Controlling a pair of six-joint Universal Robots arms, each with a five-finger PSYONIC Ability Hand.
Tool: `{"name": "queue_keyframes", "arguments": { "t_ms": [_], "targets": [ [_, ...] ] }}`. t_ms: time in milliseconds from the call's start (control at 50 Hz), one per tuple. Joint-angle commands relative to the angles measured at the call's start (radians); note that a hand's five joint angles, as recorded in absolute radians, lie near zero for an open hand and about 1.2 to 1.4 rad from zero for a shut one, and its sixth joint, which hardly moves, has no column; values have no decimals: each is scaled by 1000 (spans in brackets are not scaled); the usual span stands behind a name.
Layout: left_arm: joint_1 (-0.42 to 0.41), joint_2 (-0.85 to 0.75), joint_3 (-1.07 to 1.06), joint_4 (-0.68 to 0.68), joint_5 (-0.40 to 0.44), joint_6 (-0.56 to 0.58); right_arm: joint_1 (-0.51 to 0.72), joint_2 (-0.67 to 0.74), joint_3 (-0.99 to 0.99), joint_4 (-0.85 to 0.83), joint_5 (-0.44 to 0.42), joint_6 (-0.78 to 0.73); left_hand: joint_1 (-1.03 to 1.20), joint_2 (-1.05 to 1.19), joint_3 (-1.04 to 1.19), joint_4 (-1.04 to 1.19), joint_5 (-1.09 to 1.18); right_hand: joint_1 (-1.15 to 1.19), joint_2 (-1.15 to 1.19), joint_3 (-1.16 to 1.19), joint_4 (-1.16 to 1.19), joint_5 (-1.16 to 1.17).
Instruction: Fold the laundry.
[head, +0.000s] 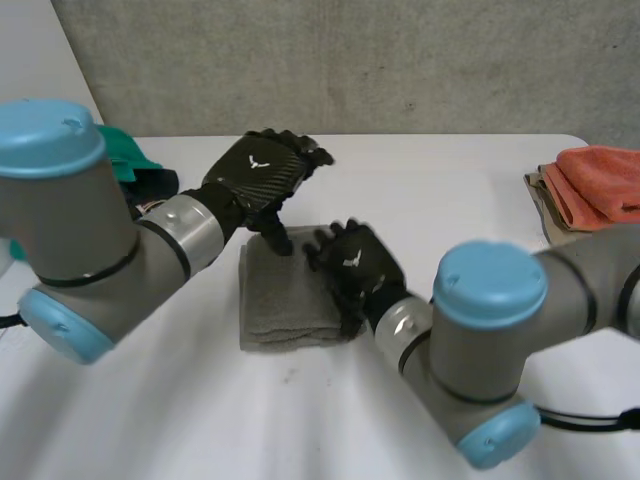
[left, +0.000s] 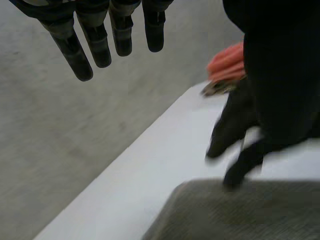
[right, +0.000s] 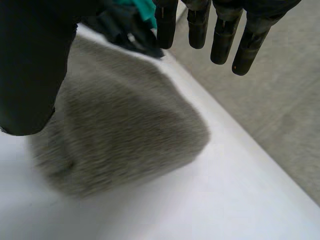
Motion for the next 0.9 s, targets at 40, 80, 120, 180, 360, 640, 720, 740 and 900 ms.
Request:
{"name": "queue_keyframes", "arguments": {
  "t_ms": [40, 80, 120, 180, 360, 640, 720, 740, 900],
  "targets": [
    [48, 23, 1, -62, 215, -73, 21, 101, -35, -43, -7, -2, -20, -14, -19, -13, -5, -29, -49, -38, -65, -71],
    [50, 24, 1, -59, 213, -73, 25, 132, -56, -63, -9, -9, -17, -12, -16, -10, -2, -27, -48, -37, -64, -70],
    [51, 24, 3, -57, 213, -74, 27, 149, -72, -72, -10, -9, -17, -12, -16, -10, -2, -10, -31, -19, -46, -52],
    [51, 23, 4, -57, 212, -76, 27, 175, -110, -74, -10, -8, -17, -12, -16, -10, -2, 23, 2, 13, -14, -20],
    [51, 16, 3, -57, 212, -77, 25, 235, -190, -85, -7, -8, -11, -6, -10, -4, 4, 328, 307, 318, 291, 285],
    [53, 18, 1, -55, 212, -79, 25, 284, -250, -97, -9, -5, -8, -3, -7, -1, 7, 729, 708, 719, 692, 686],
    [53, 18, 1, -55, 212, -81, 24, 283, -262, -118, 1, -2, -8, -3, -7, -1, 7, 1193, 1172, 1183, 1156, 1151],
    [53, 18, 1, -55, 212, -81, 24, 280, -262, -124, 4, 0, -8, -3, -7, -1, 7, 1193, 1172, 1183, 1156, 1151],
    [70, 21, 4, -55, 210, -90, -83, 200, -227, -112, 25, -16, -8, -3, -7, -1, 7, 1193, 1172, 1183, 1156, 1151]
  ]
}}
